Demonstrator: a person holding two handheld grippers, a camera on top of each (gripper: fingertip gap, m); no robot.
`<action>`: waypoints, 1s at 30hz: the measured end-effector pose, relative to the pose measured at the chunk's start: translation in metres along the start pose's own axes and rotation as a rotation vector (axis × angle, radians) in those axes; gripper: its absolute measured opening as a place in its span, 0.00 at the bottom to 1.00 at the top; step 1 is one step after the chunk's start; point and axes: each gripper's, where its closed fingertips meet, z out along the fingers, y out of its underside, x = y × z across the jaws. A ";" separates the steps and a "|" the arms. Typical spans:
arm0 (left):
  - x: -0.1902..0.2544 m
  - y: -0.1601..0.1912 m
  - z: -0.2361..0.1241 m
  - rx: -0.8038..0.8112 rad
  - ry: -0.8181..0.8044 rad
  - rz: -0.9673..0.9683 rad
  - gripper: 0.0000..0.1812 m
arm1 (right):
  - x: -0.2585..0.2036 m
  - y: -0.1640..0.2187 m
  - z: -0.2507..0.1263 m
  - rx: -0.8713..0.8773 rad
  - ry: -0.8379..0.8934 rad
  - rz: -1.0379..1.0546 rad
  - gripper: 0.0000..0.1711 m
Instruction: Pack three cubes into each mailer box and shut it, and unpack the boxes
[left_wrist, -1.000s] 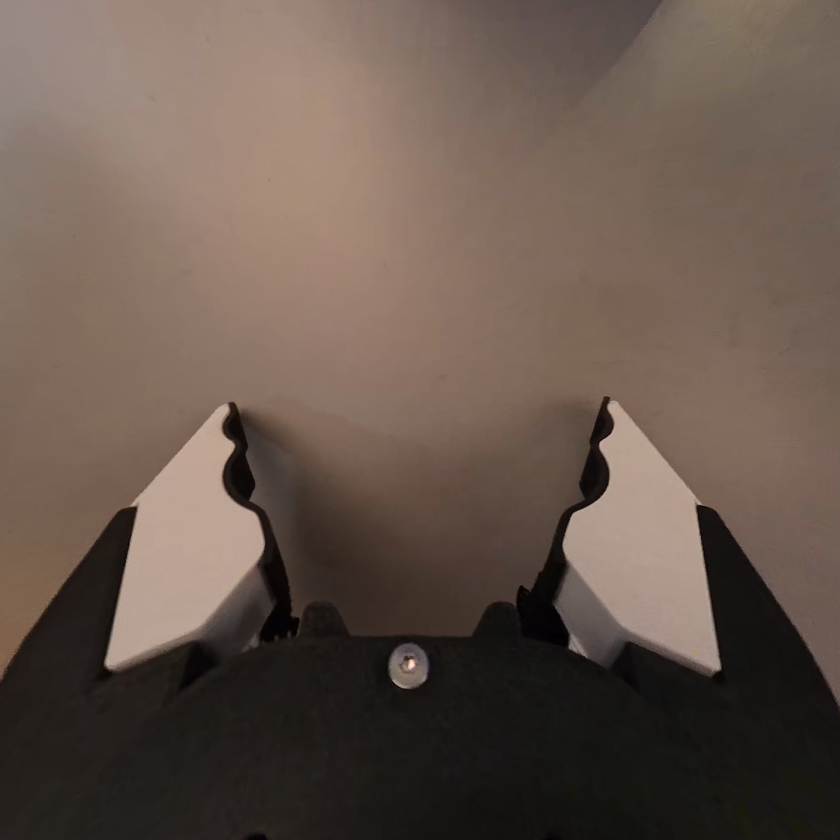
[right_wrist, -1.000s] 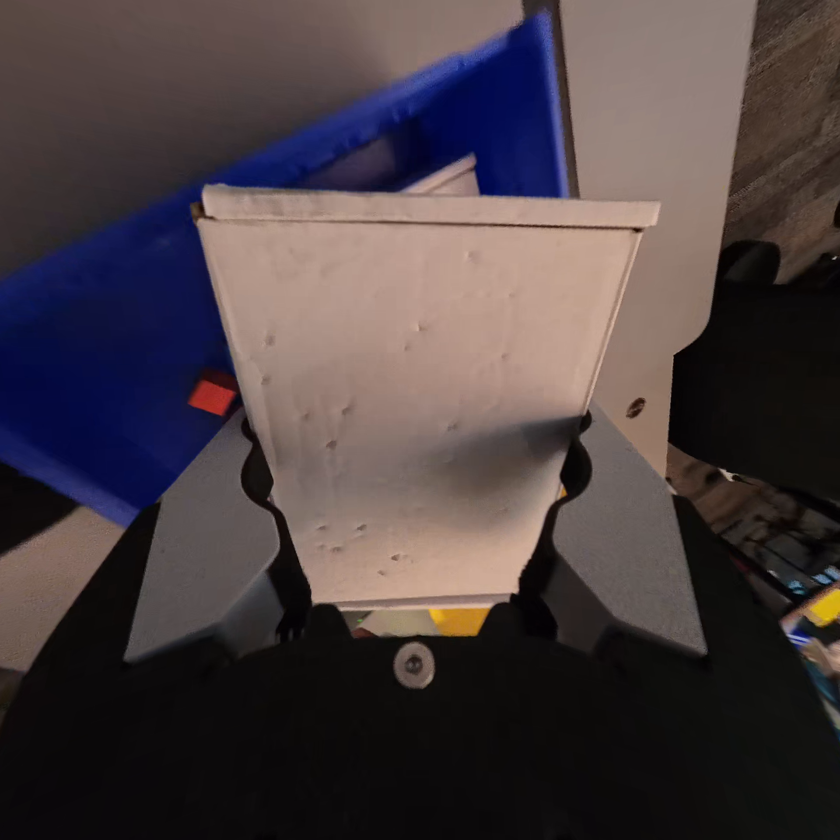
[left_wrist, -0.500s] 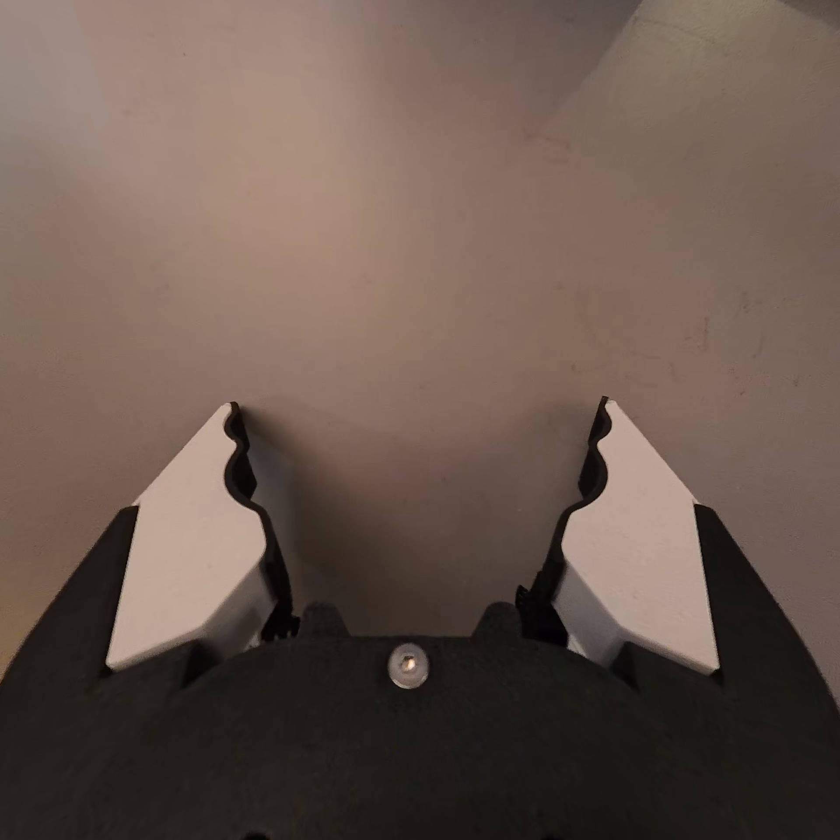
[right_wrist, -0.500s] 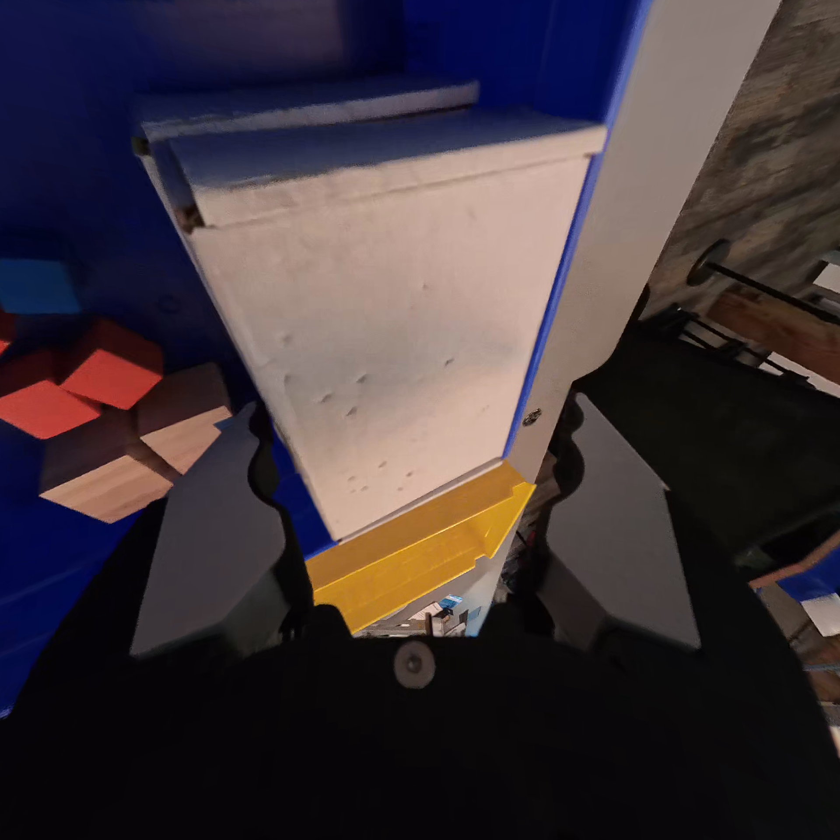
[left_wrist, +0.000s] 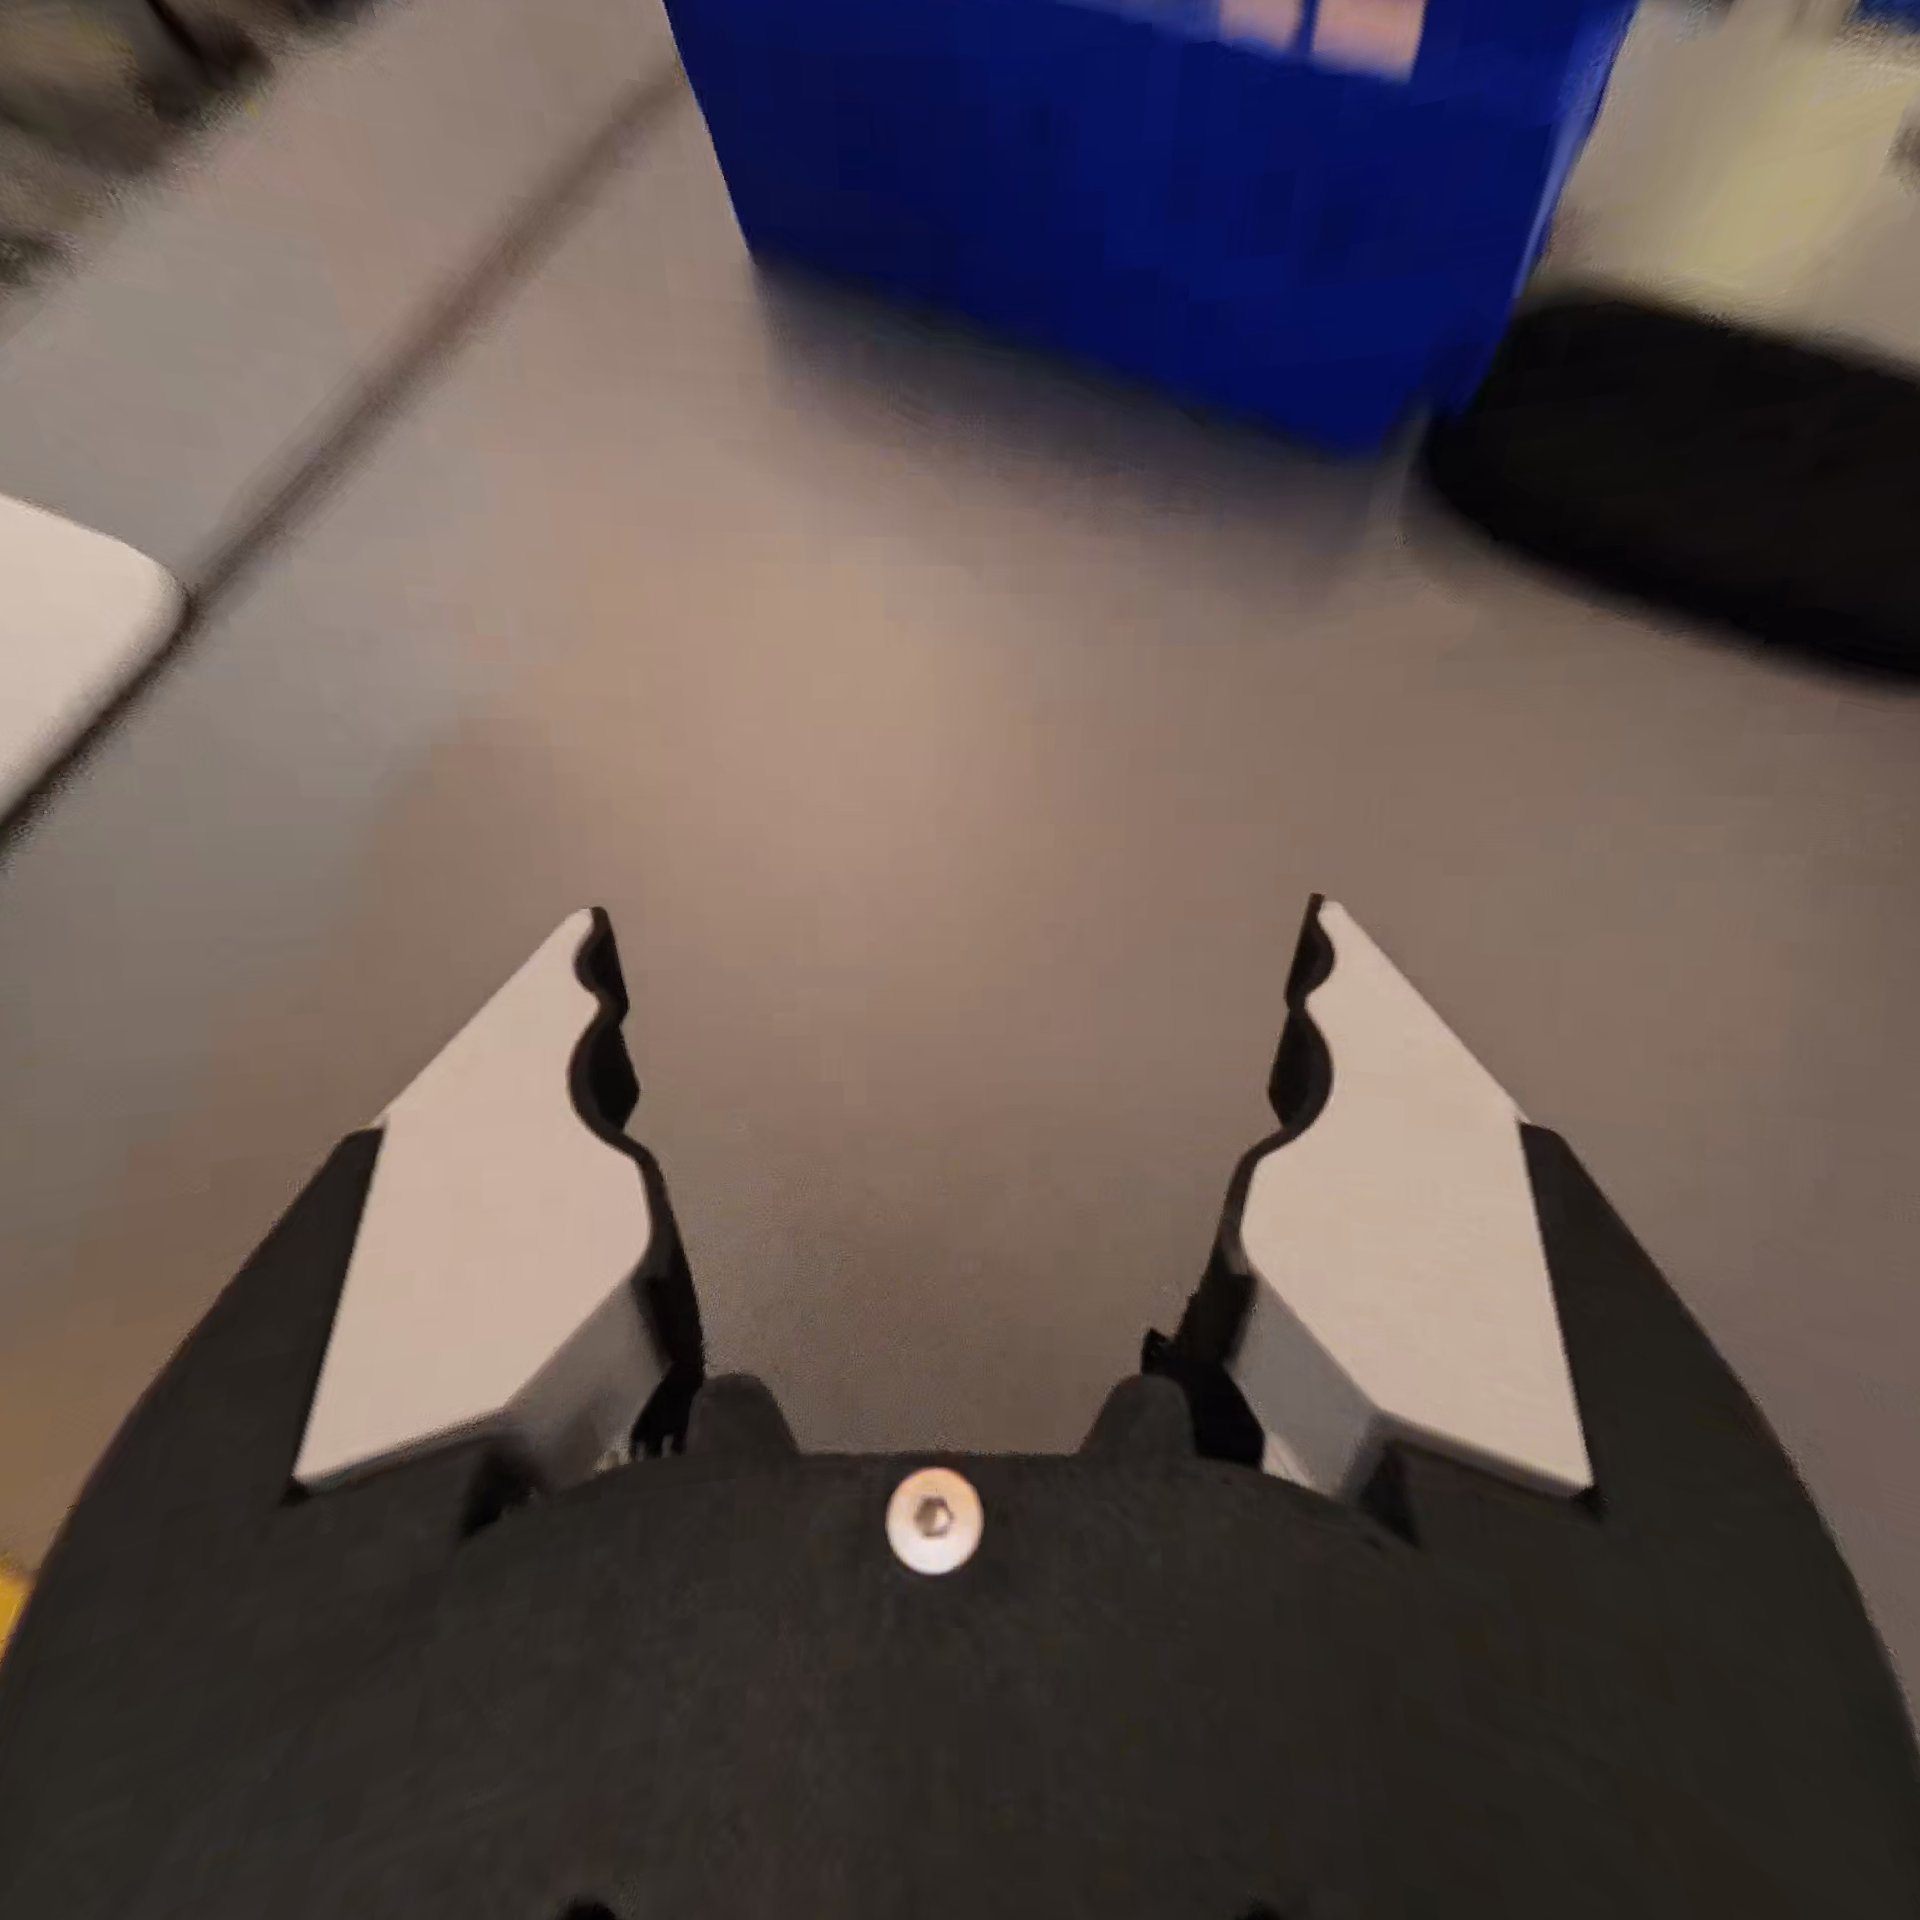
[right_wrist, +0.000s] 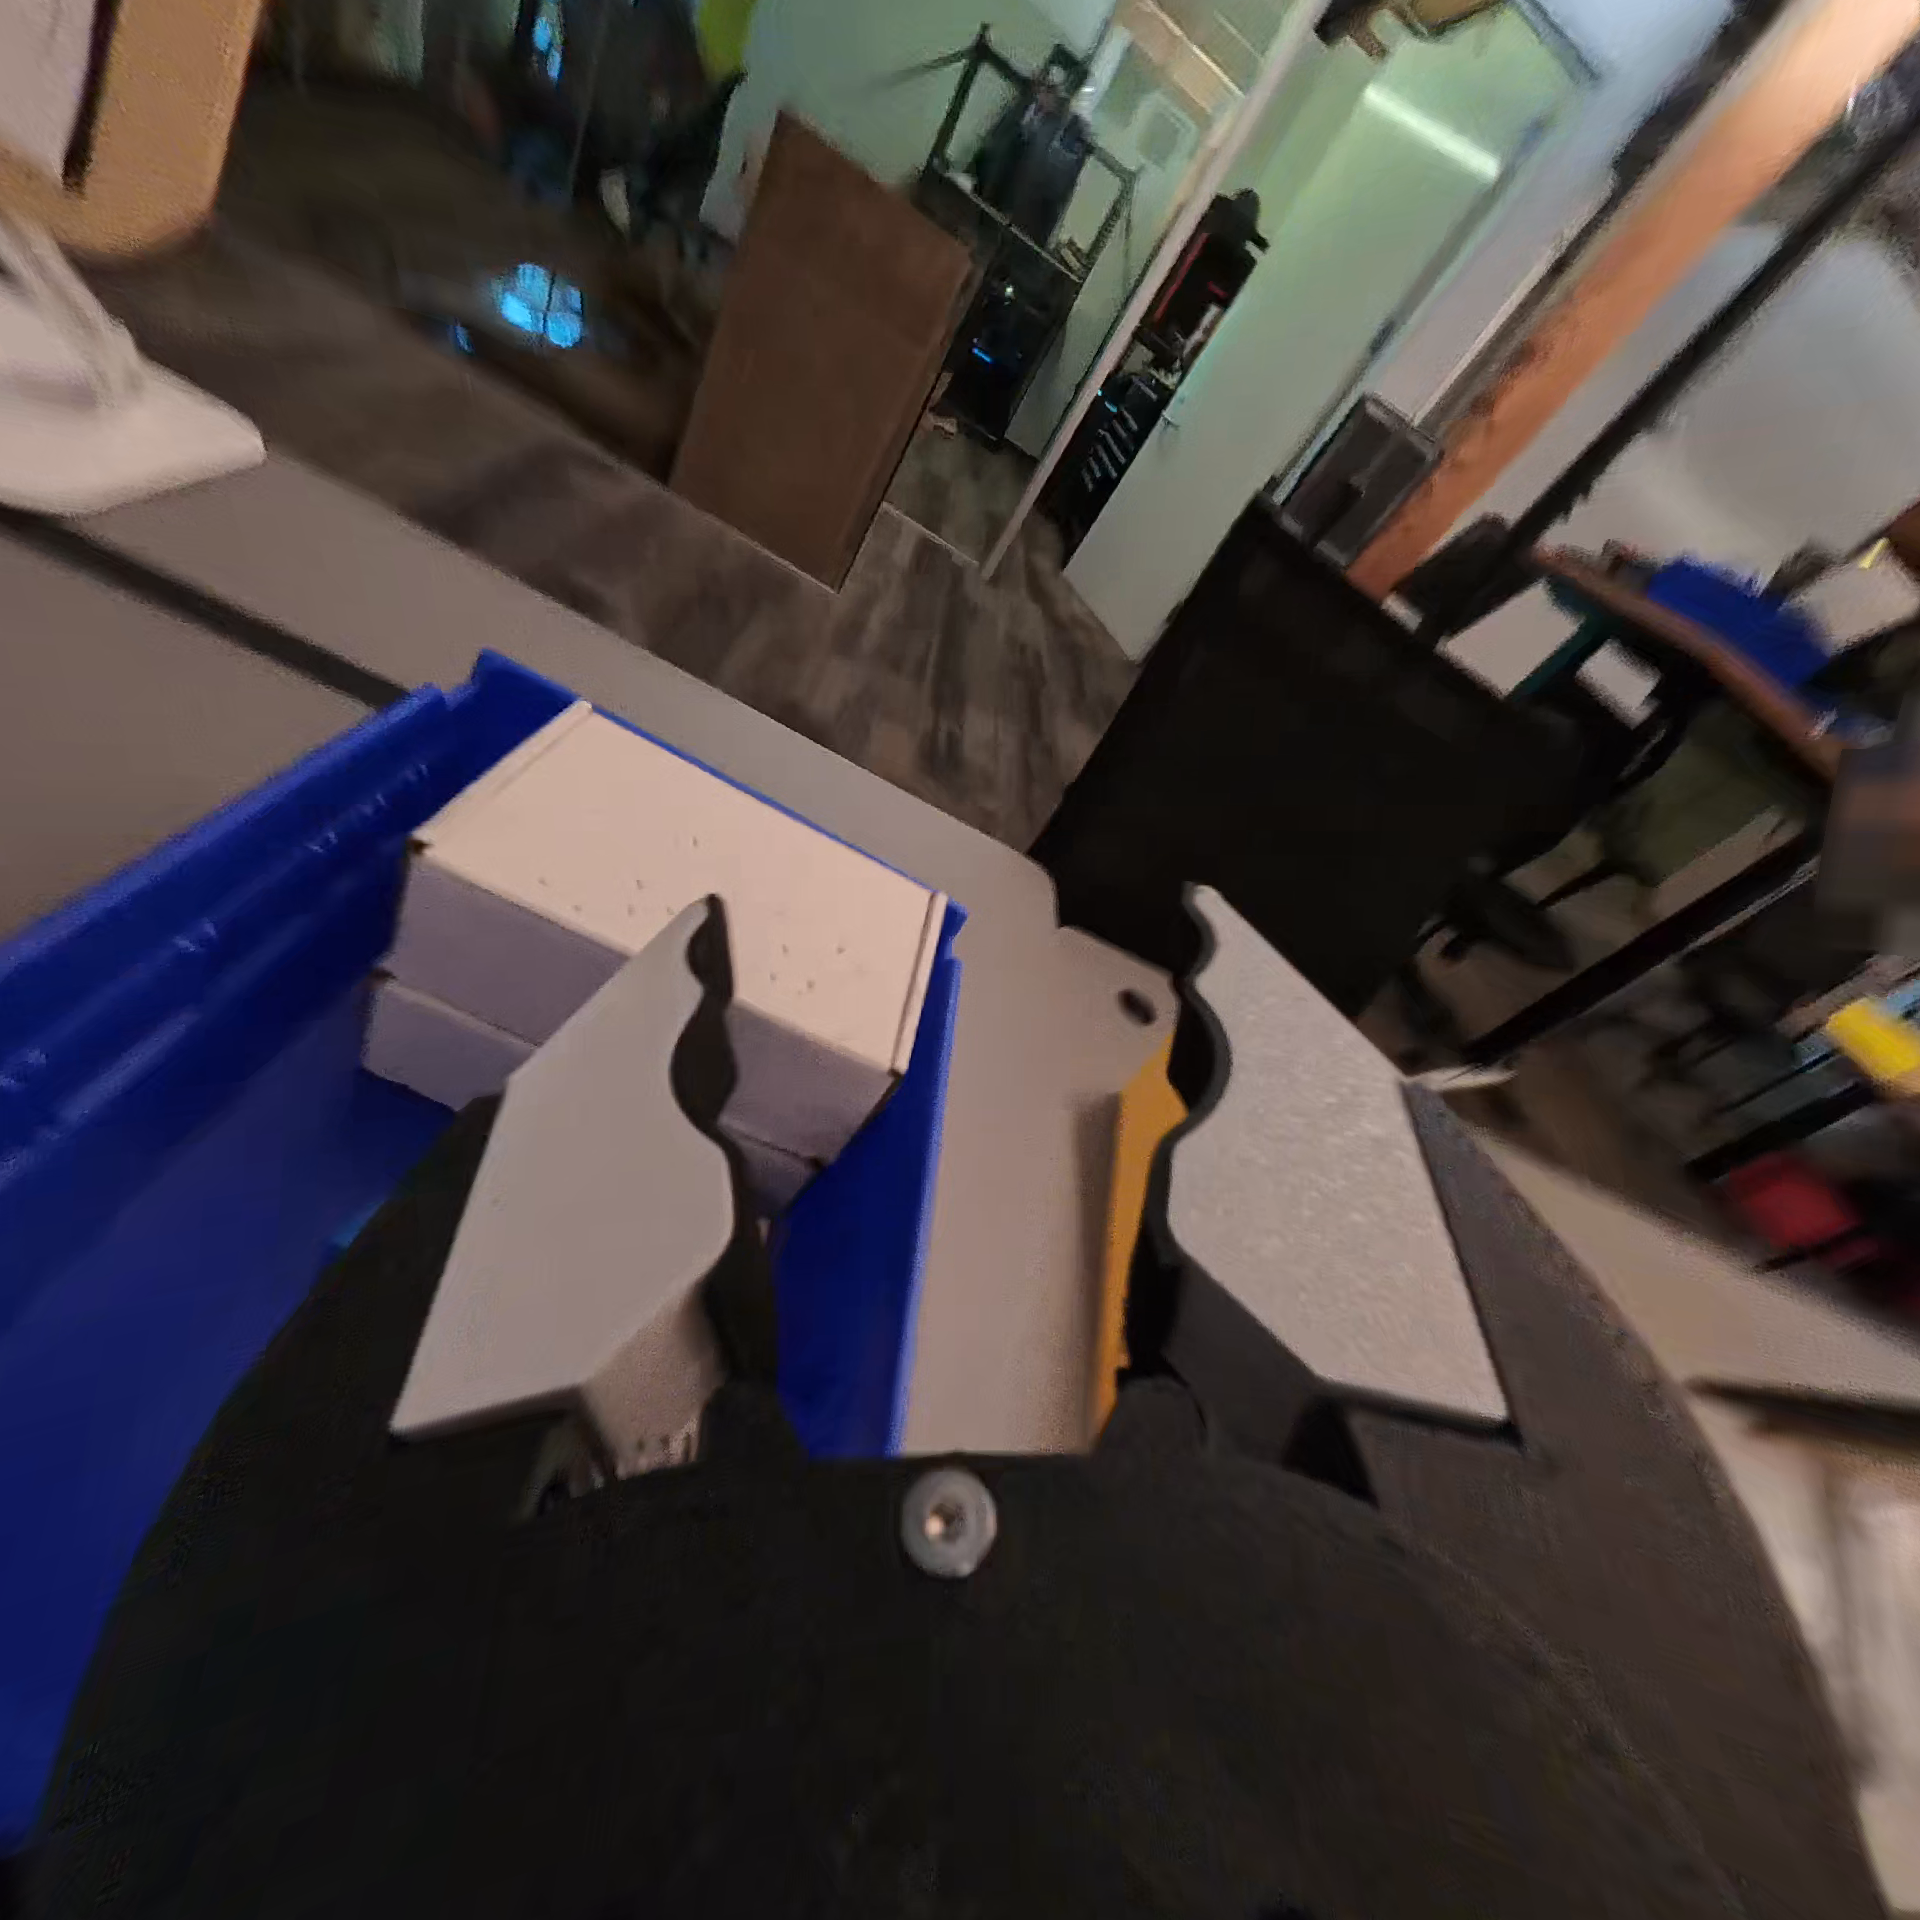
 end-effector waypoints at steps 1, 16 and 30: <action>-0.004 -0.019 -0.015 0.079 -0.047 0.003 0.66 | 0.004 0.011 -0.002 -0.028 -0.009 0.108 0.54; -0.159 0.161 -0.313 0.258 -0.843 -0.652 0.62 | -0.045 0.178 -0.028 -0.594 -0.180 0.637 0.20; -0.183 0.230 -0.263 0.017 -0.799 -0.637 0.07 | -0.046 0.166 -0.021 -0.451 -0.157 0.643 0.03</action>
